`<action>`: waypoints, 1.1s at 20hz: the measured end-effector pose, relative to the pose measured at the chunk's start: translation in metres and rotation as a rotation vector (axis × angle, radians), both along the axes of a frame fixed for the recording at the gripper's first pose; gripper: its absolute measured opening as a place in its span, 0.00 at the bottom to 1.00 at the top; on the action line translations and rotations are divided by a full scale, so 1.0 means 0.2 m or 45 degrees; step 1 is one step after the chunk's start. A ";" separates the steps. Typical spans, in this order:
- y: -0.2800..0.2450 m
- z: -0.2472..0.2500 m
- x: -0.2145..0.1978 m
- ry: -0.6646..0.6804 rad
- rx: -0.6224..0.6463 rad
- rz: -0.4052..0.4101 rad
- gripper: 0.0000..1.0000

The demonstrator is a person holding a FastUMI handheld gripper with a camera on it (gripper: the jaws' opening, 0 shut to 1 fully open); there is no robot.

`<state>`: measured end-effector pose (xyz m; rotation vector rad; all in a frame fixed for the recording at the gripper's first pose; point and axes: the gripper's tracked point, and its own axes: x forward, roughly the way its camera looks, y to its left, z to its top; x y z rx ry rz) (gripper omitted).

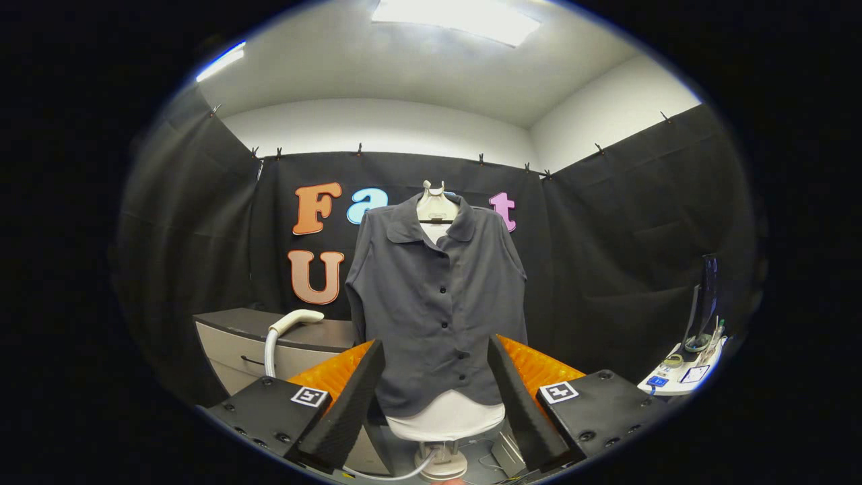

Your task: Iron the clothes twice with a garment steamer, once on the left side and once on the right side.

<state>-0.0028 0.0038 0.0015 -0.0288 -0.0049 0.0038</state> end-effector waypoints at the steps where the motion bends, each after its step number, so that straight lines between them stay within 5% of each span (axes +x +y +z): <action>1: 0.00 0.00 0.00 0.002 -0.001 -0.002 0.98; 11: -0.01 -0.01 0.04 0.003 -0.032 0.010 0.98; 22: 0.17 0.05 0.26 0.010 0.045 0.395 0.98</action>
